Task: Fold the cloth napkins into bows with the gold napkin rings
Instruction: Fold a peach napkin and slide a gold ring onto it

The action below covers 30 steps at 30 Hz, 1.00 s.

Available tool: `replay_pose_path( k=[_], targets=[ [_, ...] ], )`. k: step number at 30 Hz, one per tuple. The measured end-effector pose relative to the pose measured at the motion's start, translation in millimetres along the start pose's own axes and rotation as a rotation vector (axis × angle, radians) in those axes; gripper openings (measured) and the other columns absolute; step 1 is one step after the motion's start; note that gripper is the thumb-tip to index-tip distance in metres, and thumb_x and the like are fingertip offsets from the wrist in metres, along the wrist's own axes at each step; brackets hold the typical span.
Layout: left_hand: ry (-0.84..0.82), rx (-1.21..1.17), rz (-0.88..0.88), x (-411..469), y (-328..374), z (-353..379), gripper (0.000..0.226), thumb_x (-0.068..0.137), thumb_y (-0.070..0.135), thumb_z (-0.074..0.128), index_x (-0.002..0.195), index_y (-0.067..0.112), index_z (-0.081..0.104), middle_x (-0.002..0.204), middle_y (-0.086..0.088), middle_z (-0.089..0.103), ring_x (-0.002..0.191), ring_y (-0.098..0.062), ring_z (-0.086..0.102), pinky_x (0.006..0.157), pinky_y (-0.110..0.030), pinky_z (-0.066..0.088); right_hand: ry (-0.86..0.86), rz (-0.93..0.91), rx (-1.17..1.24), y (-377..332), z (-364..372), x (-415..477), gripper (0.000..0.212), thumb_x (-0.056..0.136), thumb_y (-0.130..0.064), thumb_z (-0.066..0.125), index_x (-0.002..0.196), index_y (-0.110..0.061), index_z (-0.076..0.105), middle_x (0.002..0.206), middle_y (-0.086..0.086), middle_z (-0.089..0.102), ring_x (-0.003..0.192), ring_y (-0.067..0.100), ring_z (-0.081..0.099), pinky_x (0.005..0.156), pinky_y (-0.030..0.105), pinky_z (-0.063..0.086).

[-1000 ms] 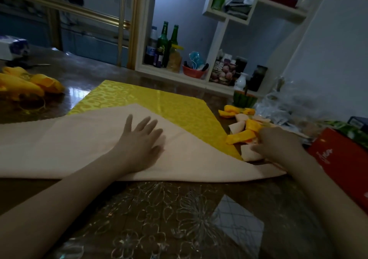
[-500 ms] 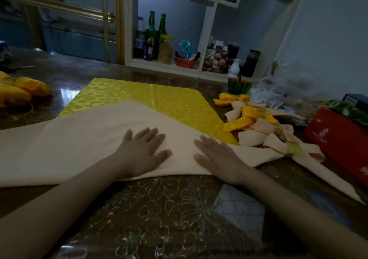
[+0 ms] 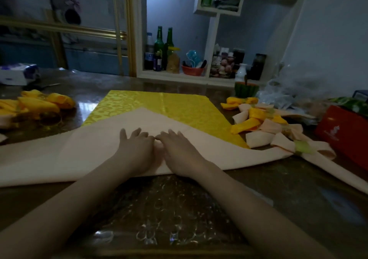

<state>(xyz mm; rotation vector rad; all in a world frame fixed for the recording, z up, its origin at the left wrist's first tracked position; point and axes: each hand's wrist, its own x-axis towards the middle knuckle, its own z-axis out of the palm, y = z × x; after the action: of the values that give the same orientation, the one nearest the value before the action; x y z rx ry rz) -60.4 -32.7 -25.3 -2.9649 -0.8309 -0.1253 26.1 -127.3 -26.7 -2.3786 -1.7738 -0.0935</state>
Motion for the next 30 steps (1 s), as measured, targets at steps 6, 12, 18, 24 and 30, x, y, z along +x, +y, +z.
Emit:
replay_pose_path(
  k=[6, 12, 18, 24, 30],
  targets=[
    [-0.172, -0.111, -0.159, -67, -107, 23, 0.055, 0.098, 0.047, 0.015, 0.149, 0.033, -0.001, 0.158, 0.005, -0.009, 0.145, -0.012, -0.007, 0.116, -0.038, 0.000, -0.186, 0.028, 0.092, -3, 26, 8, 0.054, 0.101, -0.045, 0.022, 0.150, -0.022, 0.015, 0.160, 0.002, 0.004, 0.146, 0.017, 0.004, 0.116, 0.034, 0.002],
    [-0.244, -0.180, -0.299, -106, -173, 7, 0.057, 0.098, 0.044, 0.025, 0.149, 0.027, 0.008, 0.158, 0.001, 0.001, 0.145, -0.015, 0.003, 0.115, -0.029, 0.008, -0.208, 0.026, 0.097, -5, 25, 13, 0.055, 0.100, -0.047, 0.021, 0.150, -0.026, 0.011, 0.160, -0.001, 0.000, 0.146, 0.014, -0.001, 0.115, 0.030, -0.002],
    [0.081, -0.344, -0.189, -42, -150, -25, 0.038, 0.094, 0.024, 0.052, 0.131, 0.014, 0.051, 0.138, -0.004, 0.048, 0.124, -0.019, 0.046, 0.096, -0.023, 0.034, -0.112, 0.047, 0.209, -7, 5, 33, 0.048, 0.097, -0.038, 0.045, 0.139, -0.017, 0.039, 0.143, 0.005, 0.040, 0.130, 0.018, 0.040, 0.106, 0.029, 0.033],
    [-0.073, -0.381, -0.268, 92, -127, -2, 0.055, 0.096, 0.035, 0.048, 0.142, 0.009, 0.035, 0.148, -0.011, 0.035, 0.135, -0.027, 0.034, 0.102, -0.027, 0.030, 0.014, 0.182, 0.324, 9, 11, 83, 0.036, 0.095, -0.024, 0.049, 0.130, -0.016, 0.049, 0.135, 0.007, 0.049, 0.120, 0.020, 0.050, 0.097, 0.030, 0.040],
    [-0.204, -0.365, -0.431, 159, -135, 2, 0.038, 0.084, 0.033, 0.063, 0.113, 0.010, 0.055, 0.119, -0.012, 0.053, 0.099, -0.026, 0.053, 0.078, -0.030, 0.046, 0.124, 0.314, 0.481, 28, 19, 132, 0.037, 0.091, -0.021, 0.050, 0.127, -0.018, 0.052, 0.131, 0.006, 0.051, 0.114, 0.024, 0.052, 0.093, 0.034, 0.045]
  ],
)
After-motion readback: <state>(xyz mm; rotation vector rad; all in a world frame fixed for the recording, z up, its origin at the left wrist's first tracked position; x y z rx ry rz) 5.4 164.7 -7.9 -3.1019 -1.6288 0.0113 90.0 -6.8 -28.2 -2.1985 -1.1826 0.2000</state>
